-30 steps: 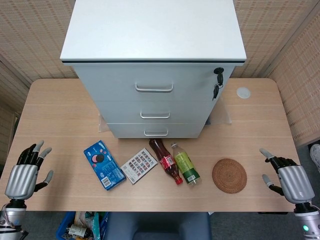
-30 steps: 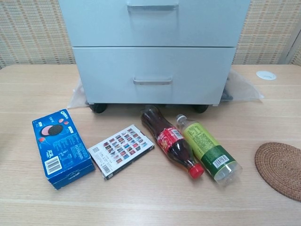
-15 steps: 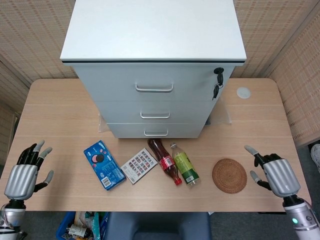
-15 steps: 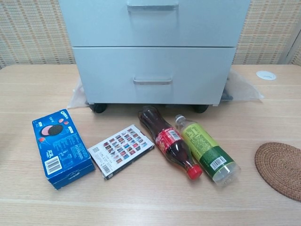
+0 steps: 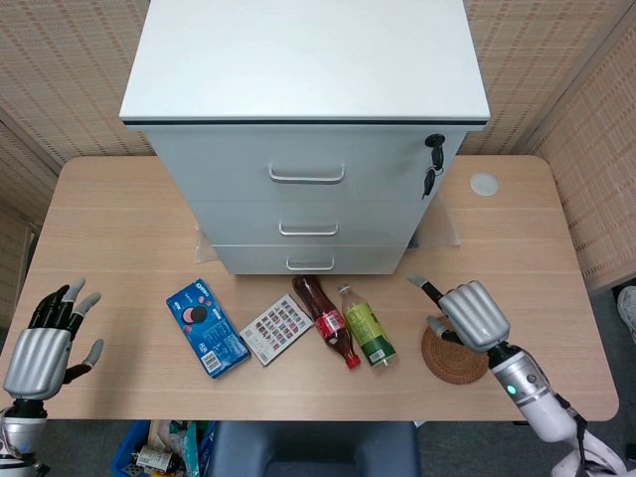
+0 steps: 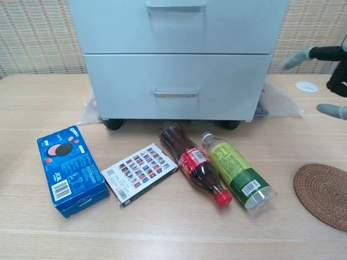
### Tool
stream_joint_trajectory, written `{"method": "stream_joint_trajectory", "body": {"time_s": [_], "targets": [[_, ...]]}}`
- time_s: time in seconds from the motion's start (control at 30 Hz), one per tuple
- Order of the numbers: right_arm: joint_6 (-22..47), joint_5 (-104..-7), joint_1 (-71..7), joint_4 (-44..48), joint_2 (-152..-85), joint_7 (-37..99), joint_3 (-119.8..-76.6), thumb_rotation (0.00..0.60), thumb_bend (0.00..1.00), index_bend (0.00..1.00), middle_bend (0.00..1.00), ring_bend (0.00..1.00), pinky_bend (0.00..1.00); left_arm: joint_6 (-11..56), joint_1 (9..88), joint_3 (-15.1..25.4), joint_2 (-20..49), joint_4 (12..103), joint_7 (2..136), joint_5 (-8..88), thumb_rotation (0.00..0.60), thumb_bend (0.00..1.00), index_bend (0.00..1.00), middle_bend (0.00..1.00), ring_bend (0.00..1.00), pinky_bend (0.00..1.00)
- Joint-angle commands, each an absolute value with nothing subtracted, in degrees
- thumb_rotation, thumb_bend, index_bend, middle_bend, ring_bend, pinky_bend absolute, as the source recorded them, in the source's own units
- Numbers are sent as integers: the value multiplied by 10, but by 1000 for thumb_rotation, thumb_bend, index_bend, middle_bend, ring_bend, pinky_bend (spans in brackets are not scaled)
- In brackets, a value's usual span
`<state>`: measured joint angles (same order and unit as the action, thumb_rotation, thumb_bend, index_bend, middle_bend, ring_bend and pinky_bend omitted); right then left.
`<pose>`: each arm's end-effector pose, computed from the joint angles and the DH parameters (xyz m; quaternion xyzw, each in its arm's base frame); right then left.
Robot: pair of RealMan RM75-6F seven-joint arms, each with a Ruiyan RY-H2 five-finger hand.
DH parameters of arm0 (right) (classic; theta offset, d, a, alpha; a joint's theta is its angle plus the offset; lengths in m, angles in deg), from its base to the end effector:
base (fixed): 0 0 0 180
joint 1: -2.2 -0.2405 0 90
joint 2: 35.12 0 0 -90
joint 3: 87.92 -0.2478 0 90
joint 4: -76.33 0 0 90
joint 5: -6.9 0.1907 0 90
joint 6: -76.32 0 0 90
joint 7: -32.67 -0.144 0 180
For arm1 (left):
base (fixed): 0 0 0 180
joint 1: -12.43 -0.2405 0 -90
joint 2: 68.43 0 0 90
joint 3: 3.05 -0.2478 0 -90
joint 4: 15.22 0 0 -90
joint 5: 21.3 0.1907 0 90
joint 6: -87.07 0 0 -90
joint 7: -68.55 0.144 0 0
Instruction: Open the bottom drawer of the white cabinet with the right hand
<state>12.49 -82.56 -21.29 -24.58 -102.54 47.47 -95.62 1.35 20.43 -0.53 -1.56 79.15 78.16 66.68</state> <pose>-0.1868 -0.2573 0.1050 0.7562 -0.2932 0.3890 0.4370 -0.2708 0.1918 0.1547 -0.6302 -0.3352 -0.3887 0.5826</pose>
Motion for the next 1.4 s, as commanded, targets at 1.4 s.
{"method": "stream_joint_trajectory", "body": {"time_s": [1.4], "targets": [[225, -518, -429, -215, -1197, 740, -997, 600, 476, 147, 917, 980, 856, 18, 199, -11, -6, 753, 743, 668, 600, 356, 158, 35, 39, 105]]}}
